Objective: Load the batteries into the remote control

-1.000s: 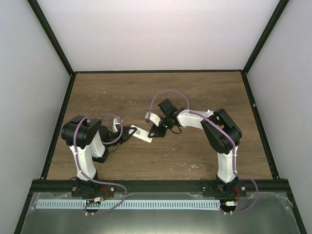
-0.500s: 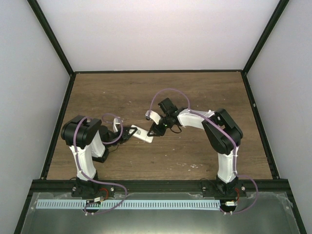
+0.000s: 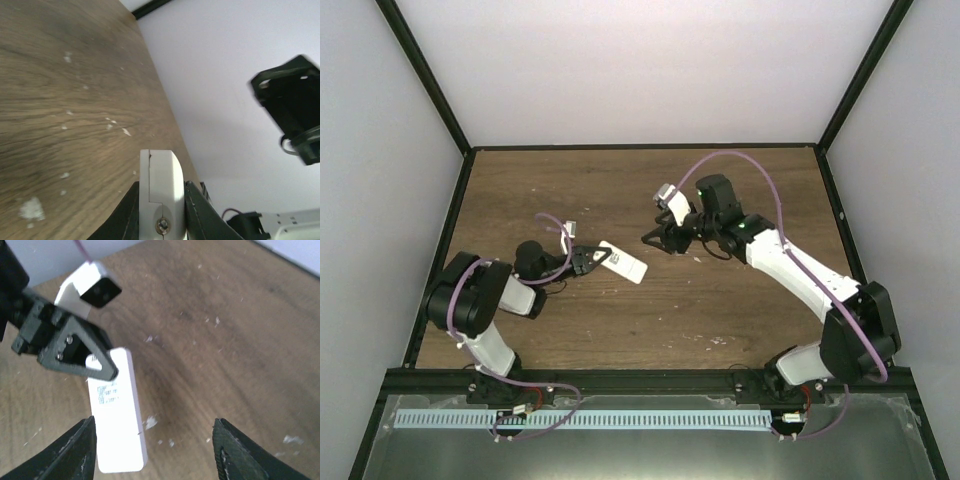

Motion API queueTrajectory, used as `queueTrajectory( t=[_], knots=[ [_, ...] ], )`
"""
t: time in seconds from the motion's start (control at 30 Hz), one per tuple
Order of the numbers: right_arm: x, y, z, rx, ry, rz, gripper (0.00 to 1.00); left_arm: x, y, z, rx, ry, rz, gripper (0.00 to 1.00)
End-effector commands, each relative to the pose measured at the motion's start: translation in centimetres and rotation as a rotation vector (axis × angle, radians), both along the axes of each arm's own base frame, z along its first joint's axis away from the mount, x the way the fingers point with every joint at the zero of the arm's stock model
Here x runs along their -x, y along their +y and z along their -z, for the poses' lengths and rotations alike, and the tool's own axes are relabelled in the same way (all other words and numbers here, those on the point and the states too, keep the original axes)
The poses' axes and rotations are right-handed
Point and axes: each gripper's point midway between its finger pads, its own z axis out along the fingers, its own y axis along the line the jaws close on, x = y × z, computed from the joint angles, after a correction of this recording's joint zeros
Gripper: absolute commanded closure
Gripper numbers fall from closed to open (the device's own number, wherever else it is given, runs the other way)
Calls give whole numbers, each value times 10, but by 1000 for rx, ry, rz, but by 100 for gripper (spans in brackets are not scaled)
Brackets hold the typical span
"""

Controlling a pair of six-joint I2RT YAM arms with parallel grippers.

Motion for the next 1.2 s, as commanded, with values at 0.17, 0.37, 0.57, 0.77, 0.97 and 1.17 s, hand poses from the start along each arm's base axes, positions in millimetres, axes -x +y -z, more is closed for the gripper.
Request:
queueTrajectory(
  t=[0.17,0.37,0.57,0.77,0.97,1.17],
  knots=[
    [55,-16,5,-44,256,-46,38,32,-33,-42,10,-31,267,100],
    [79,-21,19,-36,370,-72,35,43,-46,-65,27,-28,362,100],
    [97,-25,40,-10,475,-94,35,46,-50,-83,77,-12,396,100],
    [106,-24,45,-28,515,-114,34,51,-52,-91,98,-10,419,100],
    [104,-21,51,-31,520,-130,37,54,-54,-98,103,-24,436,100],
    [102,-12,49,-47,528,-165,49,56,-55,-105,110,-33,449,100]
  ],
)
